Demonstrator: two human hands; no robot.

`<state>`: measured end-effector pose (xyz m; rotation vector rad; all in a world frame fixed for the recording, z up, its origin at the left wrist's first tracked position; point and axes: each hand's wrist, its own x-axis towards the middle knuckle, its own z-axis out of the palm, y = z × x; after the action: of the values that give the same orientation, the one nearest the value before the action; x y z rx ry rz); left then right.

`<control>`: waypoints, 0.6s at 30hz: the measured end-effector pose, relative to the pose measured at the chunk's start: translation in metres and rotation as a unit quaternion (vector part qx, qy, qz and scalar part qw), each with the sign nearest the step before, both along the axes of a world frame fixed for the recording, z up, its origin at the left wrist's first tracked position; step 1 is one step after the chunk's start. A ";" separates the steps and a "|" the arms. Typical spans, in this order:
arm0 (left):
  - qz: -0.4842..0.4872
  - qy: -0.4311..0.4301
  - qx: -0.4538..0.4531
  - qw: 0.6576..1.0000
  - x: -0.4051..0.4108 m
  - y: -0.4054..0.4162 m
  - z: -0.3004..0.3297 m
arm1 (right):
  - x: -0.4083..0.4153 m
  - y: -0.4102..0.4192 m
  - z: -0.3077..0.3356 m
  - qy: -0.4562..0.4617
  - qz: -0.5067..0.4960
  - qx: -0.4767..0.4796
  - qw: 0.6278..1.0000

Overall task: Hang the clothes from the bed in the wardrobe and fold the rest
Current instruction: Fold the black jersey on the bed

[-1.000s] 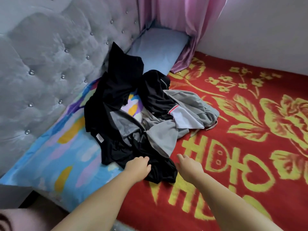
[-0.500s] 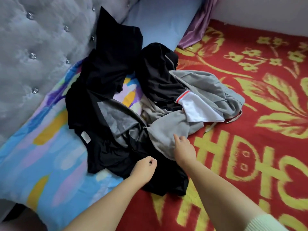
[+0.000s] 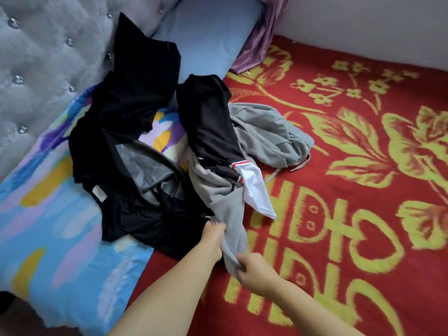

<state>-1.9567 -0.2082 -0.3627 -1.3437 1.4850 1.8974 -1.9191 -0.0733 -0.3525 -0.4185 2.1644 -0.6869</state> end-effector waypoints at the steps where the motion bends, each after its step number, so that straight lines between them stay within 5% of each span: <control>1: -0.011 0.003 -0.025 1.000 0.009 0.003 0.004 | 0.001 0.007 0.004 -0.089 -0.022 -0.024 0.996; 4: -0.095 0.019 -0.105 0.990 0.039 0.008 0.018 | -0.011 0.035 0.016 -0.299 -0.139 -0.069 0.942; 10: -0.349 0.066 -0.120 0.927 0.094 0.023 0.037 | -0.052 0.047 0.021 -0.273 -0.445 -0.183 0.833; 12: -0.462 0.083 -0.127 0.874 0.103 0.027 0.043 | -0.060 0.031 0.031 -0.240 -0.438 -0.184 0.846; 14: -0.537 0.085 -0.119 0.831 0.107 0.030 0.048 | -0.065 0.016 0.039 -0.167 -0.382 -0.144 0.897; 18: -0.543 0.080 -0.154 0.822 0.102 0.011 0.043 | -0.073 0.007 0.038 -0.023 -0.311 0.009 0.950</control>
<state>-1.8546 -0.1972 -0.3192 -0.2044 2.0505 1.0297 -1.9925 -0.0663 -0.3142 0.3116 2.2577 -0.9989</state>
